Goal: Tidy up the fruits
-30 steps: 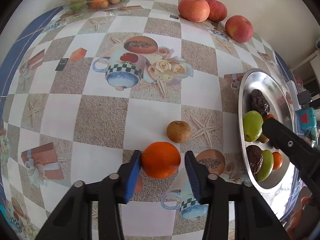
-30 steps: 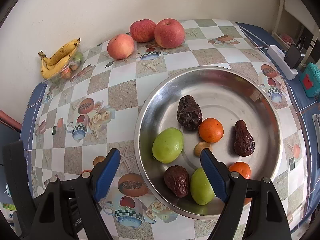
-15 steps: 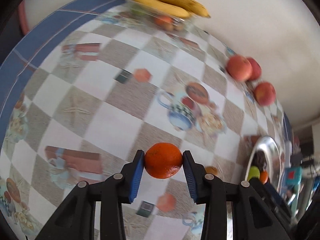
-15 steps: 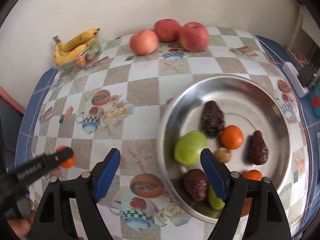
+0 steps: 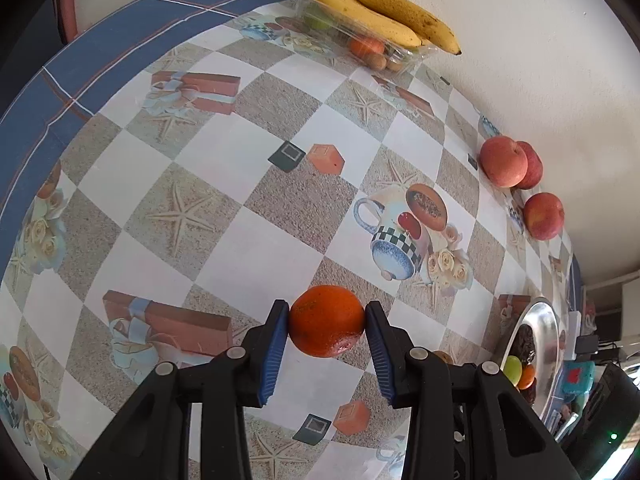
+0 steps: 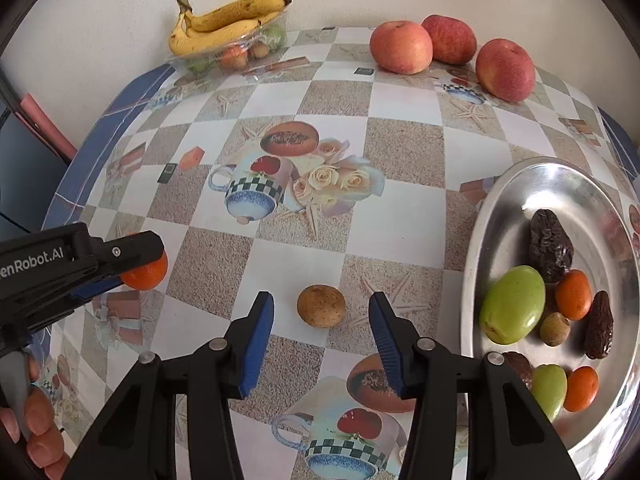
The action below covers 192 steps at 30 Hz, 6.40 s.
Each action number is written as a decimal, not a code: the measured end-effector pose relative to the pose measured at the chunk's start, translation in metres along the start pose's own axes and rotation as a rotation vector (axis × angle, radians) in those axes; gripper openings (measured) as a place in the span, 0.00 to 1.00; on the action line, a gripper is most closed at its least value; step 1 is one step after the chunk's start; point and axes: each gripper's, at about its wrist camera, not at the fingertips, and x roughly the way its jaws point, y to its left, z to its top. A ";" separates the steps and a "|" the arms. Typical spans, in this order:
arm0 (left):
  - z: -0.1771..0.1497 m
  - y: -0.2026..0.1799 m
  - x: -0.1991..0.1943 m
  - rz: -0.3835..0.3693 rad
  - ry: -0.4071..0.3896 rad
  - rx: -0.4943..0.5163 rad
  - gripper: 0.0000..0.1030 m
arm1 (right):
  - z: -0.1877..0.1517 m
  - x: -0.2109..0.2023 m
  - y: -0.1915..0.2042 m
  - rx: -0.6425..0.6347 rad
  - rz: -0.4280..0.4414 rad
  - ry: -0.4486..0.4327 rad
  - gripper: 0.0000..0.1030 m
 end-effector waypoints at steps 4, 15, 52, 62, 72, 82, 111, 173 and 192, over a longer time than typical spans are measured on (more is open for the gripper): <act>0.000 0.000 0.007 0.014 0.017 -0.003 0.40 | 0.001 0.008 0.002 -0.008 0.001 0.013 0.41; -0.002 -0.001 0.012 0.032 0.028 0.009 0.40 | 0.000 0.013 0.006 -0.051 -0.048 0.014 0.28; -0.028 -0.072 0.006 -0.025 0.015 0.235 0.40 | 0.003 -0.074 -0.133 0.350 -0.182 -0.120 0.28; -0.074 -0.146 0.002 -0.166 0.026 0.466 0.40 | -0.019 -0.098 -0.201 0.562 -0.231 -0.148 0.28; -0.106 -0.188 0.006 -0.263 0.073 0.600 0.43 | -0.019 -0.098 -0.201 0.550 -0.204 -0.147 0.28; -0.087 -0.163 0.016 -0.155 0.056 0.494 0.68 | -0.019 -0.093 -0.198 0.543 -0.204 -0.125 0.39; -0.036 -0.084 0.012 0.225 -0.200 0.378 1.00 | -0.009 -0.076 -0.129 0.308 -0.177 -0.172 0.94; -0.090 -0.045 -0.049 0.346 -0.098 0.404 1.00 | -0.072 -0.096 -0.079 0.206 -0.149 -0.111 0.94; -0.090 -0.045 -0.049 0.335 -0.092 0.396 1.00 | -0.073 -0.095 -0.076 0.202 -0.150 -0.107 0.94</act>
